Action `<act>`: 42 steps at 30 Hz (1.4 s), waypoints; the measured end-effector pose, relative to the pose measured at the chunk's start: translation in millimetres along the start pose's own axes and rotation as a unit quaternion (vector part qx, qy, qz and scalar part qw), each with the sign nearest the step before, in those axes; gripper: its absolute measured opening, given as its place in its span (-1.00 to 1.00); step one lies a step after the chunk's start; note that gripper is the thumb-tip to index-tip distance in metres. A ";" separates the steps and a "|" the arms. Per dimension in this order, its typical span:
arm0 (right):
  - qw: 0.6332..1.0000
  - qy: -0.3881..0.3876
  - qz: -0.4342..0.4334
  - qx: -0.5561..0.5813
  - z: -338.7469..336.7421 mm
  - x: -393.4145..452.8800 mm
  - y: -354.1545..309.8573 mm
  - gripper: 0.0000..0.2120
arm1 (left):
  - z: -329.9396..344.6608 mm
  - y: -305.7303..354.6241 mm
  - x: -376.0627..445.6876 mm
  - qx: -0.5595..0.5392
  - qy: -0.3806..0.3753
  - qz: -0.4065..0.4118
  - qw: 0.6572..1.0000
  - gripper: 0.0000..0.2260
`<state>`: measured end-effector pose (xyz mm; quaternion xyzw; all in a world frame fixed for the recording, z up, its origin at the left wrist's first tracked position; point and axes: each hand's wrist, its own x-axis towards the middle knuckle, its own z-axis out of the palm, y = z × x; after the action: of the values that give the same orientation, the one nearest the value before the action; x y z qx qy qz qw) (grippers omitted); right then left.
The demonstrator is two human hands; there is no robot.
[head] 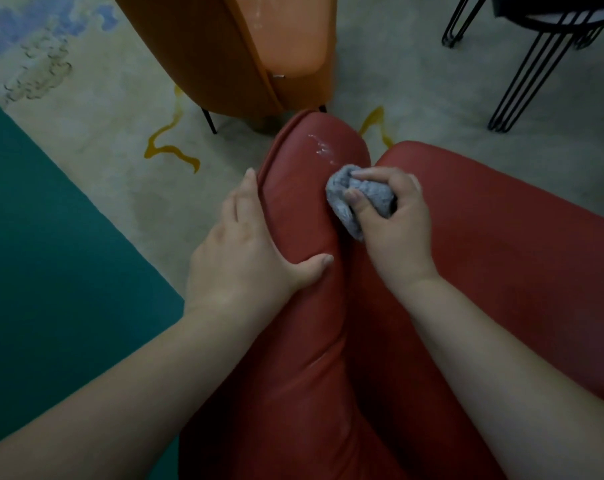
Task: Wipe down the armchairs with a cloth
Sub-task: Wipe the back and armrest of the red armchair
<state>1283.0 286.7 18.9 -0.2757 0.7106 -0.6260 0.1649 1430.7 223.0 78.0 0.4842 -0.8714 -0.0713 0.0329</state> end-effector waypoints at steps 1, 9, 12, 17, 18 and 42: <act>1.000 0.001 -0.021 0.014 6.1 4.2 -6.6 -0.81 | 0.2 0.6 0.2 0.006 0.000 -0.002 1.000 0.13; 0.999 0.006 0.040 -0.022 15.0 22.0 -0.6 -0.86 | -0.3 1.5 2.6 0.031 -0.013 -0.013 0.999 0.10; 0.999 0.032 0.027 0.003 19.6 33.5 -9.9 -0.87 | 0.2 2.4 2.1 0.052 -0.014 -0.019 0.998 0.10; 0.995 -0.065 -0.066 -0.035 45.7 54.4 -28.5 -0.79 | 0.4 2.7 2.9 0.055 -0.017 -0.018 0.998 0.10; 0.996 -0.062 -0.047 -0.040 44.2 56.5 -23.7 -0.80 | 0.5 2.7 2.4 0.057 -0.015 -0.015 0.998 0.10; 0.999 0.014 0.039 -0.025 12.9 45.0 -0.1 -0.84 | -0.3 4.7 2.3 0.058 -0.017 -0.020 0.998 0.10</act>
<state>1254.8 249.4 21.9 -0.2433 0.7387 -0.6045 0.1723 1425.5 223.4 79.0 0.5017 -0.8644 -0.0298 -0.0113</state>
